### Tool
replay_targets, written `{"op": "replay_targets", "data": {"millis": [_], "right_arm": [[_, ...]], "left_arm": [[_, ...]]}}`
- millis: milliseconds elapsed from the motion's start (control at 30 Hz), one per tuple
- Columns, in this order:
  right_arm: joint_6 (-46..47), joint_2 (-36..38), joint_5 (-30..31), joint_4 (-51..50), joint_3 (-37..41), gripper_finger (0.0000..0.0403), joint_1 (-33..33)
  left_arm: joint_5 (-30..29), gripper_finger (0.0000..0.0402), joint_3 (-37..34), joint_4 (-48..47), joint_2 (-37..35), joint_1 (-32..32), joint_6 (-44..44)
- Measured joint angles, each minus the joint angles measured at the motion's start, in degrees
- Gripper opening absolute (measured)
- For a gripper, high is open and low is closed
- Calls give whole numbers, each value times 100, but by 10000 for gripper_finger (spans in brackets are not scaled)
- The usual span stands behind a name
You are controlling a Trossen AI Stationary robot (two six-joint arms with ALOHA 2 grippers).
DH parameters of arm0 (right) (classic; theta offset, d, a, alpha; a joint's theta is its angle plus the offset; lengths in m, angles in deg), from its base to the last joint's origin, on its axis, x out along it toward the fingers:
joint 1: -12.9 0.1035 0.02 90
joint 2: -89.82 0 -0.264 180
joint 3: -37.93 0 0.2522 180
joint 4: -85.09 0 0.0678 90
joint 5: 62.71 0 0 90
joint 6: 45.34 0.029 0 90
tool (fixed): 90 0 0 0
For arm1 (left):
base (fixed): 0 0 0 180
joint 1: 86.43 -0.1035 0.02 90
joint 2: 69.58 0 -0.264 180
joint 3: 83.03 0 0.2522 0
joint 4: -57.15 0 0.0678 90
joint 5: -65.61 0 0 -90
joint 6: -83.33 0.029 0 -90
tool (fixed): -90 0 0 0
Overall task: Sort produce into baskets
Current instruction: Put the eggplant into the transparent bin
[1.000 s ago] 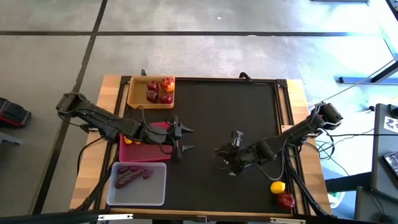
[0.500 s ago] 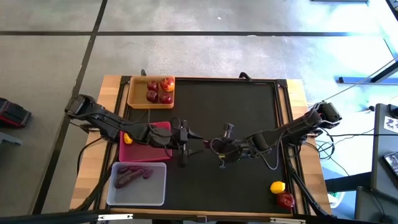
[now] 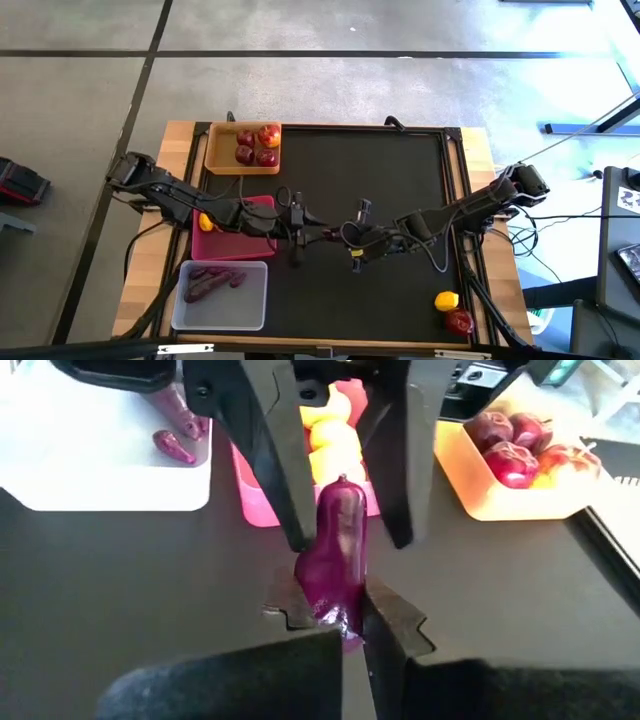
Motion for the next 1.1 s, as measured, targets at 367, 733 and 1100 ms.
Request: {"op": "replay_targets", "data": {"millis": [367,733,1100], "right_arm": [[-59,-7,-199,240,-2,71,0],[251,-4,-281,-1706,-839,197,666],[552,-4,-217,-1714,-479,199,901]], "left_arm": [[110,47,0,-13,-11,9,61],[75,53,4,-1184,-641,217,-284],[285,56,2,-4496,-1997,1153,-2118]]}}
